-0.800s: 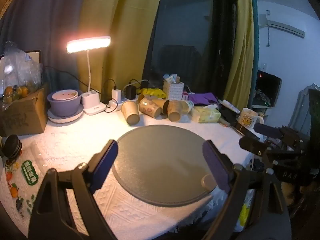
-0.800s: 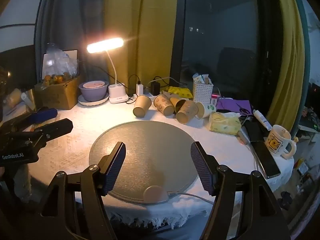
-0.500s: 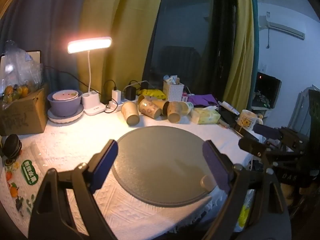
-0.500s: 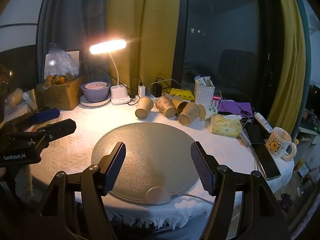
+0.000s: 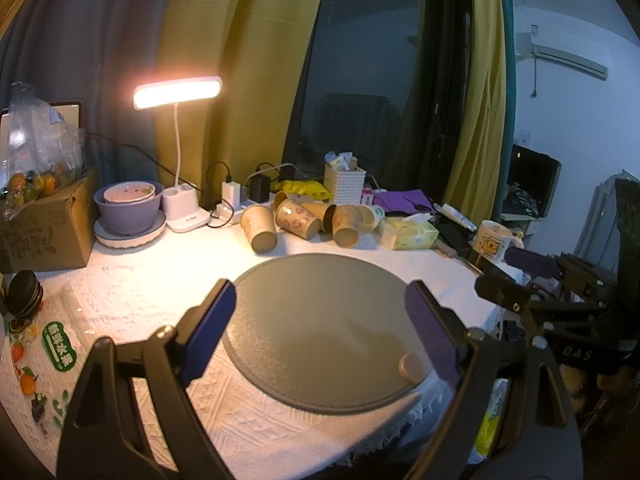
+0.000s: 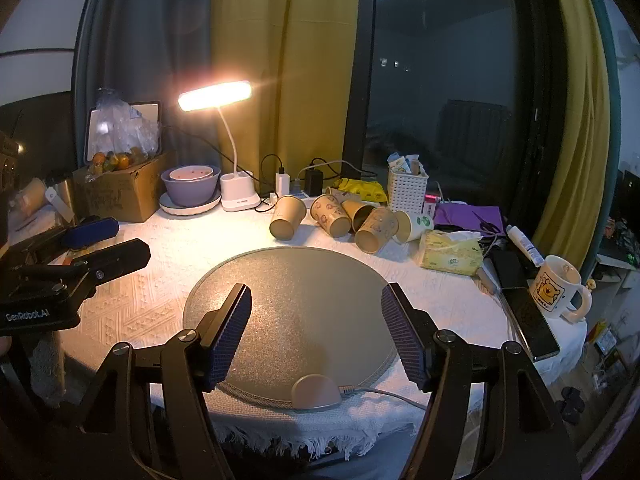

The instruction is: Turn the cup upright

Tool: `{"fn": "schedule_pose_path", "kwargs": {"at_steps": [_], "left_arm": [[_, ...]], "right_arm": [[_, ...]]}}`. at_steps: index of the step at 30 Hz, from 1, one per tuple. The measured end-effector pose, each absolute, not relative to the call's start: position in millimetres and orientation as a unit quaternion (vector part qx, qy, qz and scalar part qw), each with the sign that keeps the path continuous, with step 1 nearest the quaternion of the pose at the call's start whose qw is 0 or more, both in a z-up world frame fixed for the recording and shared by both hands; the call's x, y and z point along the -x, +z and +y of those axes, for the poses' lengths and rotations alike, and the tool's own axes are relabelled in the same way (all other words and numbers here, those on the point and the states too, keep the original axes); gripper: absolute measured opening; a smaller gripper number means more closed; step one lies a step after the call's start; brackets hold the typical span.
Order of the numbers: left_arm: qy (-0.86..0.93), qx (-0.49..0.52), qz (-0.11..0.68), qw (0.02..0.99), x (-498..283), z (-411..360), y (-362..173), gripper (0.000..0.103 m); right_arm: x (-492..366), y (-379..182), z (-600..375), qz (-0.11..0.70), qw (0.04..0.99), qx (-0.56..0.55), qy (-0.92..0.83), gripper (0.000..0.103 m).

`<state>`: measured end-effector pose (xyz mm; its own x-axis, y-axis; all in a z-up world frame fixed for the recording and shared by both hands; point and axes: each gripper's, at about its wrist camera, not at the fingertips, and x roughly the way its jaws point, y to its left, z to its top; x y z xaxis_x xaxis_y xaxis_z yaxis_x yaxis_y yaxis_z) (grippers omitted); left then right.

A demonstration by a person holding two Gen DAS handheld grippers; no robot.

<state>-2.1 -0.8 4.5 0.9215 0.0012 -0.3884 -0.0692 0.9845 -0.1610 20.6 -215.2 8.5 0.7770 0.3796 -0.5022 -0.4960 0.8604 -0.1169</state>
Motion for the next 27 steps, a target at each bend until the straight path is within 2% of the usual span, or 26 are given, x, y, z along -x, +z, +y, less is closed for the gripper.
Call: {"fn": "schedule_pose_path", "kwargs": {"at_steps": [27], "left_arm": [[0.010, 0.086, 0.193, 0.977, 1, -7, 19, 0.087]], "right_arm": [[-21, 19, -216, 0.236, 0.935, 0.118, 0.236, 0.070]]}}
